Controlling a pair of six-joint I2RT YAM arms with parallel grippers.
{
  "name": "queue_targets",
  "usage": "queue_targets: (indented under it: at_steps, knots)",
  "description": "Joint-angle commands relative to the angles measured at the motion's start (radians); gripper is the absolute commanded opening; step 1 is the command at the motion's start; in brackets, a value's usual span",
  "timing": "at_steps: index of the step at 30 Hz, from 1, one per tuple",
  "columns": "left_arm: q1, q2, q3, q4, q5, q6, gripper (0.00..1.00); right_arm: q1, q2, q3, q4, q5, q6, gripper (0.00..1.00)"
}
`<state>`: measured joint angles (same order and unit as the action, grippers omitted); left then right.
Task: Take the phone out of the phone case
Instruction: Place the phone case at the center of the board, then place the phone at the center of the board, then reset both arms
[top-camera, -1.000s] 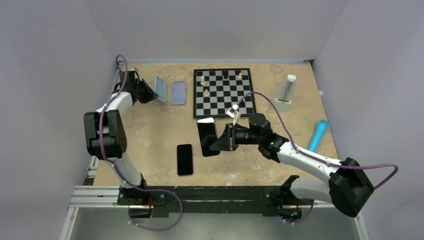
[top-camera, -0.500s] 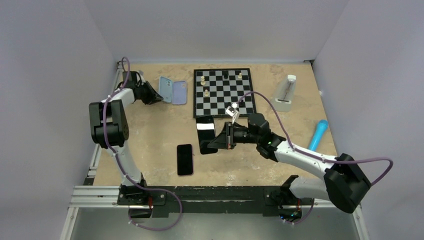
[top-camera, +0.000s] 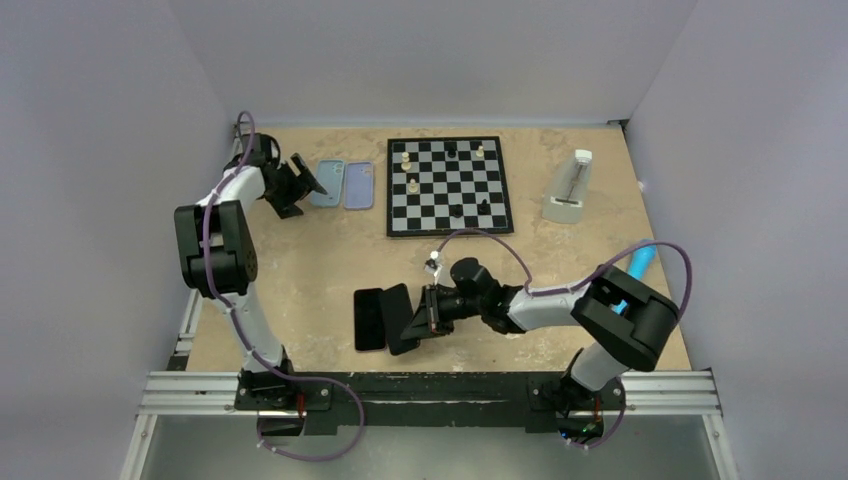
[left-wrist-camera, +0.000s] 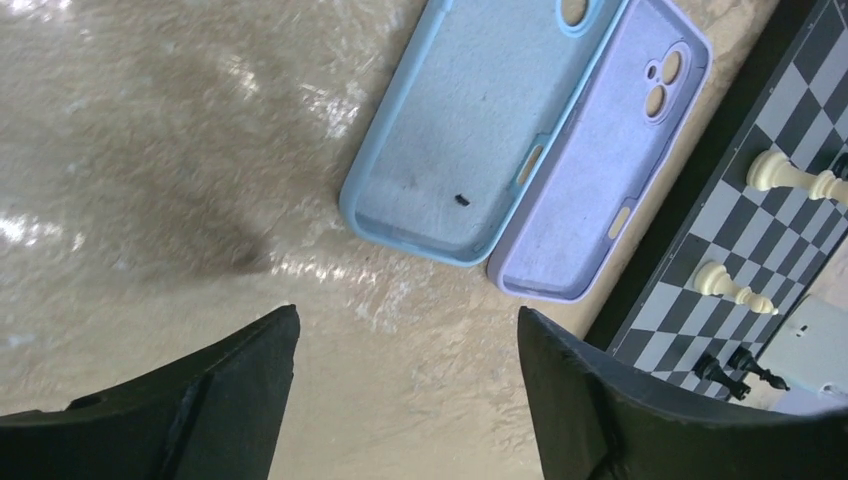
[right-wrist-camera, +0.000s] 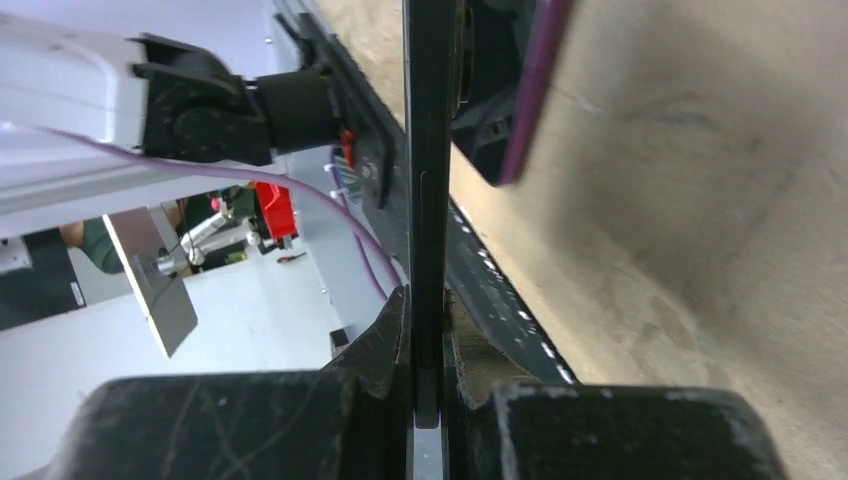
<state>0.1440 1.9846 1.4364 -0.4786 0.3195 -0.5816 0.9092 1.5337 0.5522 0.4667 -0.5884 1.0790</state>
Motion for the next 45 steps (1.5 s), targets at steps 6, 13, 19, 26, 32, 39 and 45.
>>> queue_targets:
  at_steps: [6, 13, 19, 26, 32, 39, 45]
  knots:
    - [-0.006, -0.375, -0.048, -0.016, -0.054, -0.161, 0.91, 0.019, 0.141, -0.068, 0.294, 0.099, 0.215, 0.02]
    - [-0.044, -0.529, -0.103, 0.054, -0.029, -0.170, 0.91, 0.028, 0.208, -0.055, 0.303, 0.125, 0.253, 0.12]
    - [-0.044, -0.550, -0.103, 0.073, 0.015, -0.178, 0.91, 0.029, 0.212, -0.013, 0.224, 0.131, 0.218, 0.35]
    - [-0.044, -0.566, -0.106, 0.090, 0.038, -0.165, 0.91, 0.031, 0.157, 0.033, 0.039, 0.130, 0.100, 0.74]
    - [-0.044, -0.583, -0.107, 0.101, 0.043, -0.146, 0.93, 0.030, 0.026, 0.055, -0.291, 0.188, -0.068, 0.81]
    - [-0.068, -0.609, -0.101, 0.099, 0.022, -0.084, 0.95, 0.039, -0.188, 0.009, -0.426, 0.294, -0.153, 0.85]
    - [-0.151, -0.701, -0.135, 0.133, -0.054, -0.006, 0.95, 0.039, -0.487, 0.085, -0.661, 0.682, -0.244, 0.87]
